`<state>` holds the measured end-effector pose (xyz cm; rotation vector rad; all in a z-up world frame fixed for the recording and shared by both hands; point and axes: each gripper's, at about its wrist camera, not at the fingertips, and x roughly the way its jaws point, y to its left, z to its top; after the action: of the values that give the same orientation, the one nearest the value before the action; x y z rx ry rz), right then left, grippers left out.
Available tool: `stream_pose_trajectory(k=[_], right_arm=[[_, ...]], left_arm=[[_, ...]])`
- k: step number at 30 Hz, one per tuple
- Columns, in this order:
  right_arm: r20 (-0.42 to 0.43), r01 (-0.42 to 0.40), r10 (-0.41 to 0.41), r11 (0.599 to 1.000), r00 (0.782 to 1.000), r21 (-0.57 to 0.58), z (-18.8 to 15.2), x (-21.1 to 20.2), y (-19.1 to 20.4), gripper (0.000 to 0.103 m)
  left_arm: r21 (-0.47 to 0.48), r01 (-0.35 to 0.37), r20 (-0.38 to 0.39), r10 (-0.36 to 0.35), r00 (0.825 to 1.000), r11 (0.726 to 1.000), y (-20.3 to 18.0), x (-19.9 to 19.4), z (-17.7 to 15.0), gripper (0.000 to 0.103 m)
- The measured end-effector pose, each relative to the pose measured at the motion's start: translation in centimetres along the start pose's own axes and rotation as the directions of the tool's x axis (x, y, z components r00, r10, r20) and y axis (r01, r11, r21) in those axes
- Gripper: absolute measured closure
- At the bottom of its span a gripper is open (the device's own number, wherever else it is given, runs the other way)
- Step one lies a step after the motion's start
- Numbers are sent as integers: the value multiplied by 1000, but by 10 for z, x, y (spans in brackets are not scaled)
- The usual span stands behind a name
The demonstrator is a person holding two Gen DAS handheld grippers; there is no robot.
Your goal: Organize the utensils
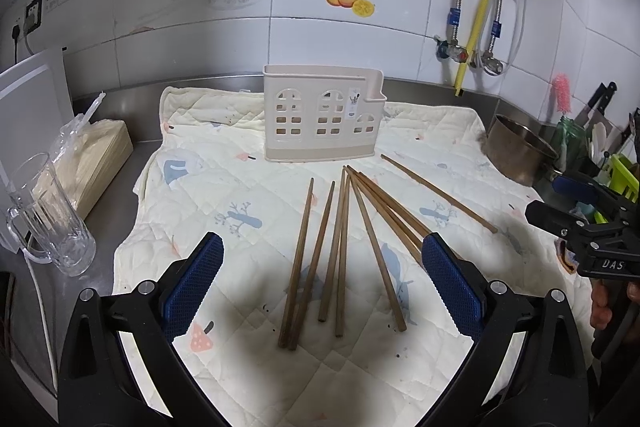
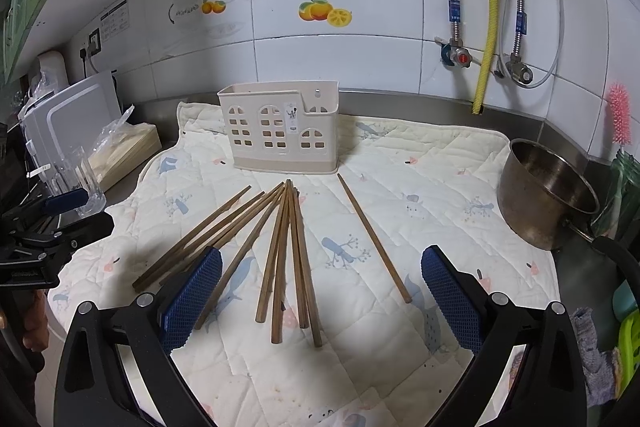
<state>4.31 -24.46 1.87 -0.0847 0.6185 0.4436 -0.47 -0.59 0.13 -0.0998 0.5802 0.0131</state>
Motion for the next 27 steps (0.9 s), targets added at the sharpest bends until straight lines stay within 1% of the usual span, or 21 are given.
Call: stream_pose_trajectory(k=[11,27], right_arm=[[10,-4,4,1000,1000,2,-2,-2,0,6],[32,-7,7,1000,999,0,-3,-14,2,6]], left_arm=[[15,-32,42,31,999,999,-3,-9,2,5],[4,-62,89,62,994,998,-2,-22,-2,5]])
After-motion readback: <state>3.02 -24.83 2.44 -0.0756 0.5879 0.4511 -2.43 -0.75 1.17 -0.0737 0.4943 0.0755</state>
